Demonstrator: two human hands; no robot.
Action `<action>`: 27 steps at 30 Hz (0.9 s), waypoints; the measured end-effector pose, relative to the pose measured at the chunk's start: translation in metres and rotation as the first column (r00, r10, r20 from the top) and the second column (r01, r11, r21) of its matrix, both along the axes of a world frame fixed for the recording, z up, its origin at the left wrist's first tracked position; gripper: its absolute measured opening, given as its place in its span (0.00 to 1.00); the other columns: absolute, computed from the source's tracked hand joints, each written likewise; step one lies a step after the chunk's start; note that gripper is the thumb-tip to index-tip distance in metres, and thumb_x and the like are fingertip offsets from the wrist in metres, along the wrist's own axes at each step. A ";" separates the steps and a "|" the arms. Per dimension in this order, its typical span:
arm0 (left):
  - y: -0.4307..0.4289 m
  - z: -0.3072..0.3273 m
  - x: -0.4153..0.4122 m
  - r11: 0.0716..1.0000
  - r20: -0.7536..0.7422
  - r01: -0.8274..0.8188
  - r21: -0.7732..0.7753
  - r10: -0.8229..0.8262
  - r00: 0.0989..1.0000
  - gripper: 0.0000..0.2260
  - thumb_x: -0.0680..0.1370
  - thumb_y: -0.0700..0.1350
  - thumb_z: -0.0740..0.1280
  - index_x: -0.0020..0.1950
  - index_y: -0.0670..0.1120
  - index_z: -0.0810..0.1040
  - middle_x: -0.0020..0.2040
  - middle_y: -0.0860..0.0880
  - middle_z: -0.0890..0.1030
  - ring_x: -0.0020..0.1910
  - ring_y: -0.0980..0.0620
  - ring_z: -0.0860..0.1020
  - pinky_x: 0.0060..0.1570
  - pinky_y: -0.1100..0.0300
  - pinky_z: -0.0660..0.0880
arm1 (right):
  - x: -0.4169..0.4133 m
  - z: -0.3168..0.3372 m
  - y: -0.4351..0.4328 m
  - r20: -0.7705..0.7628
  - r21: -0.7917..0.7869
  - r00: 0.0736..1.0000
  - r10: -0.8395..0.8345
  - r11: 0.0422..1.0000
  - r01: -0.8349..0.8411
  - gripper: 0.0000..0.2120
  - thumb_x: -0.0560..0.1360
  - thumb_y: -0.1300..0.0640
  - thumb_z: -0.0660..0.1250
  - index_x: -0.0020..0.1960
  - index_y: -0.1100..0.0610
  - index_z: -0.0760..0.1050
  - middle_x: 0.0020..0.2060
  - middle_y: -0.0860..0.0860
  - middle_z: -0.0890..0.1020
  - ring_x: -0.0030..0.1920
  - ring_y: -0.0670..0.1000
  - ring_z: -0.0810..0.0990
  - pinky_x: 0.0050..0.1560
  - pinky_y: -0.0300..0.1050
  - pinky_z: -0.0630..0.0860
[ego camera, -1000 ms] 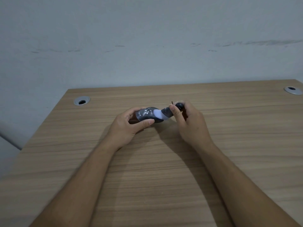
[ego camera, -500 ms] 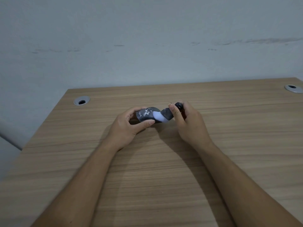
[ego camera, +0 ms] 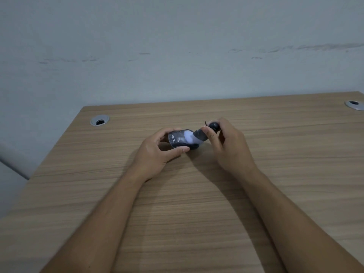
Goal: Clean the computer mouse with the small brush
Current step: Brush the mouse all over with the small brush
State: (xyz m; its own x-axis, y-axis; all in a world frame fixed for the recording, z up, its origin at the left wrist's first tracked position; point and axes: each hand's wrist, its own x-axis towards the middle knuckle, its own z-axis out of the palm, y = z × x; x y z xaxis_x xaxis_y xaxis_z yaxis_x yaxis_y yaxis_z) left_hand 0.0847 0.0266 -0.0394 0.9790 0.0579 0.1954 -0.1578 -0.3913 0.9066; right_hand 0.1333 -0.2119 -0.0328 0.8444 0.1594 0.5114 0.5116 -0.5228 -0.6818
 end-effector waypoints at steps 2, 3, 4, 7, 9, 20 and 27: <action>0.000 0.000 0.000 1.000 -0.003 0.000 -0.006 0.000 1.000 0.23 0.76 0.49 0.86 0.70 0.56 0.86 0.64 0.57 0.91 0.67 0.56 0.87 0.76 0.45 0.80 | 0.005 -0.001 -0.006 -0.034 -0.001 0.998 -0.062 0.998 0.062 0.10 0.86 0.51 0.70 0.57 0.58 0.82 0.37 0.39 0.77 0.35 0.36 0.75 0.41 0.27 0.68; 0.000 0.000 -0.001 1.000 0.001 0.006 -0.006 -0.006 1.000 0.23 0.76 0.48 0.86 0.69 0.56 0.86 0.64 0.57 0.91 0.67 0.56 0.87 0.76 0.45 0.80 | 0.006 -0.001 -0.009 -0.037 0.015 0.995 -0.088 0.996 0.089 0.09 0.86 0.52 0.70 0.57 0.58 0.82 0.38 0.40 0.77 0.35 0.35 0.76 0.41 0.26 0.68; -0.001 0.001 -0.001 1.000 0.005 0.014 -0.007 -0.014 1.000 0.23 0.76 0.48 0.86 0.69 0.56 0.86 0.64 0.57 0.91 0.67 0.56 0.88 0.76 0.46 0.80 | 0.006 0.001 -0.011 -0.035 0.042 0.993 -0.110 0.993 0.111 0.09 0.87 0.51 0.70 0.56 0.58 0.82 0.38 0.41 0.79 0.36 0.35 0.77 0.41 0.26 0.68; -0.004 0.002 -0.002 0.999 0.018 0.034 -0.003 -0.034 0.999 0.23 0.76 0.48 0.86 0.69 0.56 0.86 0.64 0.57 0.91 0.66 0.56 0.88 0.74 0.48 0.81 | 0.002 0.006 -0.009 0.013 0.137 0.992 -0.127 0.983 0.124 0.09 0.87 0.50 0.69 0.57 0.56 0.82 0.38 0.41 0.80 0.35 0.38 0.77 0.40 0.26 0.68; -0.004 0.002 -0.001 0.999 0.028 0.036 0.021 -0.037 0.999 0.24 0.76 0.48 0.86 0.70 0.56 0.86 0.64 0.57 0.91 0.67 0.57 0.87 0.74 0.49 0.81 | -0.005 0.009 -0.001 0.056 0.158 0.994 -0.093 0.984 0.084 0.08 0.87 0.50 0.69 0.57 0.54 0.82 0.37 0.38 0.79 0.35 0.38 0.78 0.39 0.27 0.68; -0.002 -0.001 0.000 1.000 0.036 0.030 0.010 -0.030 0.999 0.25 0.74 0.51 0.87 0.69 0.60 0.85 0.65 0.60 0.90 0.68 0.57 0.86 0.77 0.45 0.79 | 0.015 -0.006 -0.014 -0.094 0.106 0.981 -0.172 0.978 0.181 0.11 0.86 0.48 0.70 0.56 0.56 0.83 0.41 0.43 0.83 0.38 0.42 0.79 0.41 0.35 0.67; 0.000 -0.004 0.002 0.998 0.035 0.033 0.058 -0.035 0.999 0.28 0.73 0.54 0.87 0.71 0.61 0.84 0.66 0.60 0.89 0.69 0.58 0.85 0.77 0.45 0.78 | -0.005 0.005 0.009 0.012 0.155 0.999 0.040 0.987 -0.041 0.09 0.87 0.47 0.68 0.55 0.52 0.81 0.37 0.37 0.80 0.35 0.40 0.77 0.38 0.29 0.68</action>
